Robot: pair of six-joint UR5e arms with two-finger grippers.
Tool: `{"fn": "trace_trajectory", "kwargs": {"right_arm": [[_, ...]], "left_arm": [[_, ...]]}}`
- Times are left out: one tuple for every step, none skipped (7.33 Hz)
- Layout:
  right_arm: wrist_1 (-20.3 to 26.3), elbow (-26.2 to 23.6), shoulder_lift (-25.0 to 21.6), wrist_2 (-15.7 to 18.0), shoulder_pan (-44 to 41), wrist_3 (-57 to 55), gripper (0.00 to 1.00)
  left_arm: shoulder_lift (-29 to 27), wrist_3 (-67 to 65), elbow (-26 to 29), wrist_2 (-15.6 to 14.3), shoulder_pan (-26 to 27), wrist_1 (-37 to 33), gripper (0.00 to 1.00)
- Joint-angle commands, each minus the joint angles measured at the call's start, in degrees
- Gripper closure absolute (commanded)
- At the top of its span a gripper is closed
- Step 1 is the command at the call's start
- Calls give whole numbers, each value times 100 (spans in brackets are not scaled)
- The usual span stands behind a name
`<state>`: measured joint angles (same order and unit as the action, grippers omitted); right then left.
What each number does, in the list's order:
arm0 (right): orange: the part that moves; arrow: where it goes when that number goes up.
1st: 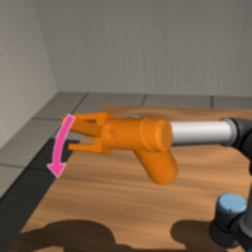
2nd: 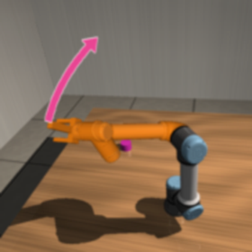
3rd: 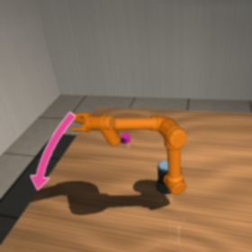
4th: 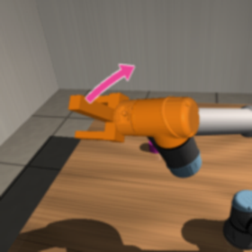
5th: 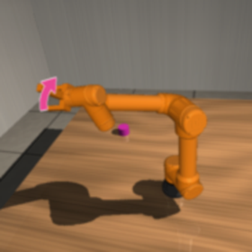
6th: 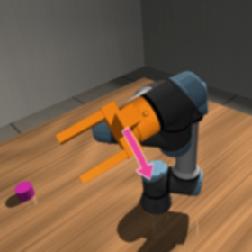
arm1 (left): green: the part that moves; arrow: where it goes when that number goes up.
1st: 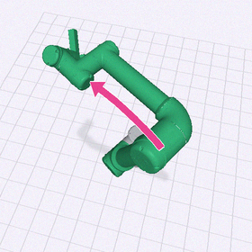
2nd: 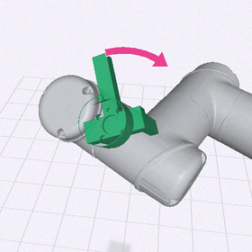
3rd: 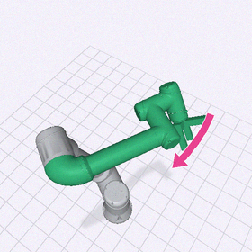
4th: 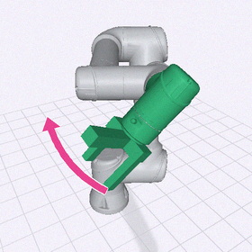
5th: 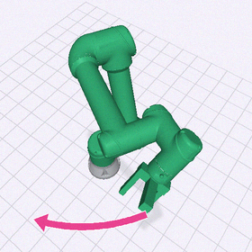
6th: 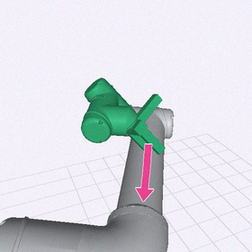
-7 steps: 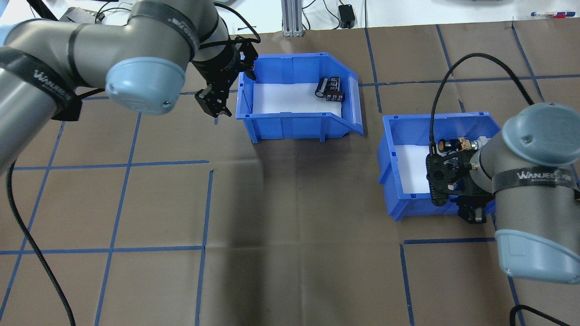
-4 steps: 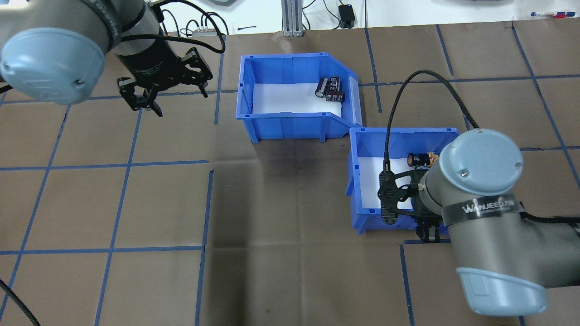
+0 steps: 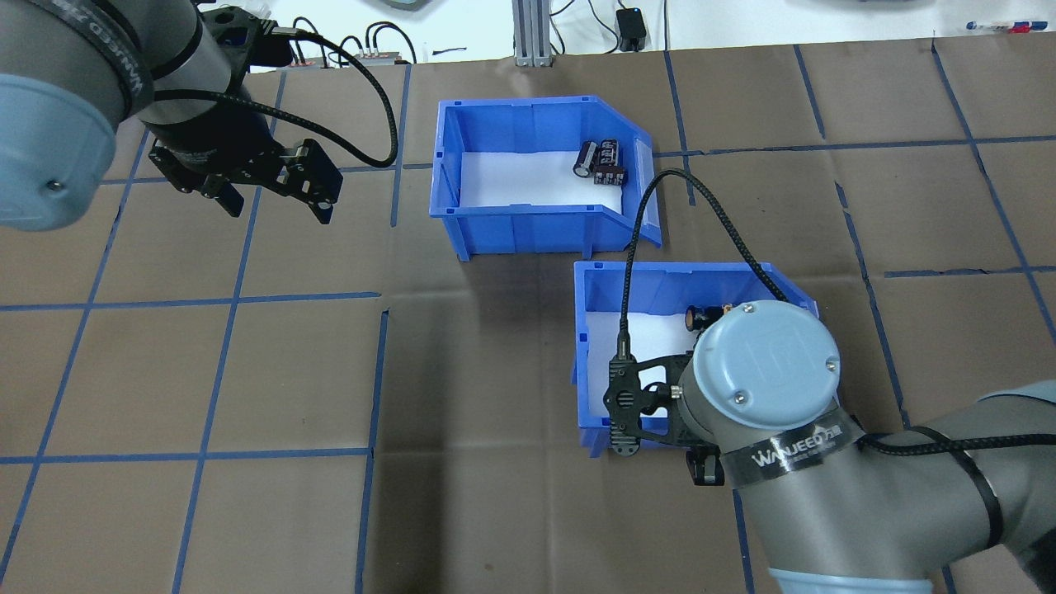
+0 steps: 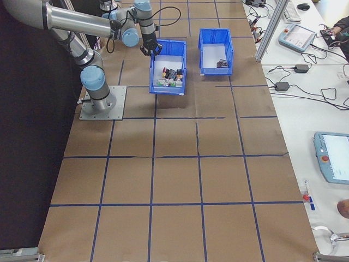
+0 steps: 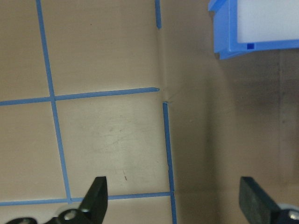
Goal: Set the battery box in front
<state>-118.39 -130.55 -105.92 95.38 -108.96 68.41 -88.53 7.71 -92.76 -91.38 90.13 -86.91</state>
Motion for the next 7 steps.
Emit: {"fn": "trace_trajectory", "kwargs": {"right_arm": [[-253, 204, 412, 15, -623, -450, 98], [-386, 335, 658, 24, -931, -721, 98], [-396, 572, 939, 146, -1212, -1002, 98], [-413, 678, 1246, 330, -1415, -1075, 98], [-605, 671, 1319, 358, -1452, -1154, 98], [-598, 671, 1372, 341, -1461, -1294, 98], [-598, 679, 1407, 349, -1496, -1330, 98]], "left_arm": [[142, -6, -40, -3, 13, -54, 0], [204, 20, -40, -11, 13, -98, 0], [213, 38, -40, -3, 5, -98, 0], [196, 20, -49, 6, 5, -11, 0], [100, -93, -14, 15, 5, 7, 0], [212, -216, -31, -2, 22, -97, 0], [222, -226, -40, -3, 22, -107, 0]]}}
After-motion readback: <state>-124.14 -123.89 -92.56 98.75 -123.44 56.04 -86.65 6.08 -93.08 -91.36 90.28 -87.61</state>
